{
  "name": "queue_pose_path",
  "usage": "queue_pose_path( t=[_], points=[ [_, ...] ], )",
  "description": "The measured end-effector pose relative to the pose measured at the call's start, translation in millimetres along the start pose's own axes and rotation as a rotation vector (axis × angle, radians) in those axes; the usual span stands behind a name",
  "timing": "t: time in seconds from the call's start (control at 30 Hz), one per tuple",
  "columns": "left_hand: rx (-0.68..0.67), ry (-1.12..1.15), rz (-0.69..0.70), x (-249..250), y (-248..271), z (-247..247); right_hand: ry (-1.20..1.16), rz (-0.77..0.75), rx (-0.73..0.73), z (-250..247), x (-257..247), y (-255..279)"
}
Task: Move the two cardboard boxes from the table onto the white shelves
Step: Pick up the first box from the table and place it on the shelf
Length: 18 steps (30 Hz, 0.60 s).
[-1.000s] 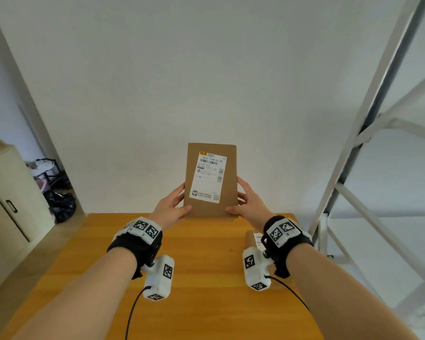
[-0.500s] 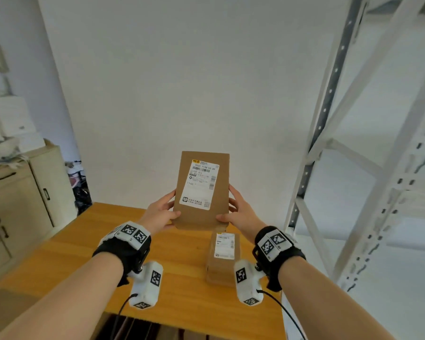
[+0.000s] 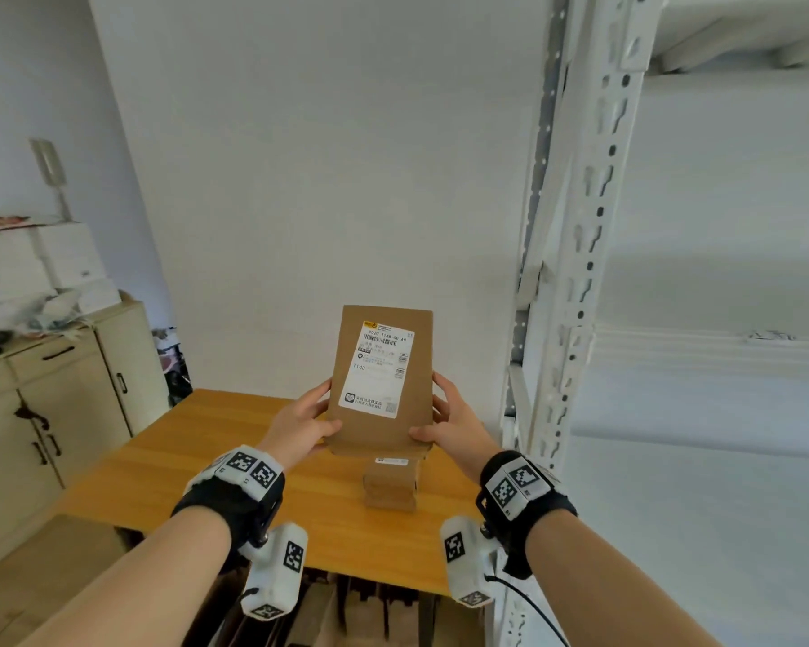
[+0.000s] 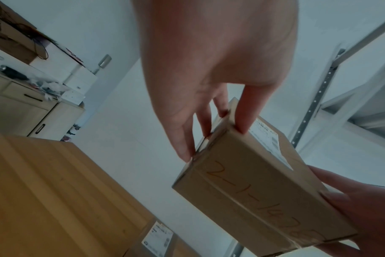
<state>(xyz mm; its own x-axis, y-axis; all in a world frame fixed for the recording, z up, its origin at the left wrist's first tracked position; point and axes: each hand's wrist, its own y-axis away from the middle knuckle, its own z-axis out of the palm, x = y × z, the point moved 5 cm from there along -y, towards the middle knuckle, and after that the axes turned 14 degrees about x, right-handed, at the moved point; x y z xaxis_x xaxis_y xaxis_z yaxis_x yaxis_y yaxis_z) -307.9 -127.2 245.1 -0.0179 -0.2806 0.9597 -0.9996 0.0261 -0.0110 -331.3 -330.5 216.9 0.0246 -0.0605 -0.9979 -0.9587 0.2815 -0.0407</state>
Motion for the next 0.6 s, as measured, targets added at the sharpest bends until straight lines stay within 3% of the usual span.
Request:
queue_pose_path(
  t=[0.37, 0.6],
  points=[
    [-0.087, -0.035, 0.051, -1, 111, 18, -0.003, 0.032, 0.124, -48, 2, 124],
    [-0.174, 0.018, 0.094, 16, 176, 54, -0.008, 0.016, 0.198, -109, -7, 197]
  ],
)
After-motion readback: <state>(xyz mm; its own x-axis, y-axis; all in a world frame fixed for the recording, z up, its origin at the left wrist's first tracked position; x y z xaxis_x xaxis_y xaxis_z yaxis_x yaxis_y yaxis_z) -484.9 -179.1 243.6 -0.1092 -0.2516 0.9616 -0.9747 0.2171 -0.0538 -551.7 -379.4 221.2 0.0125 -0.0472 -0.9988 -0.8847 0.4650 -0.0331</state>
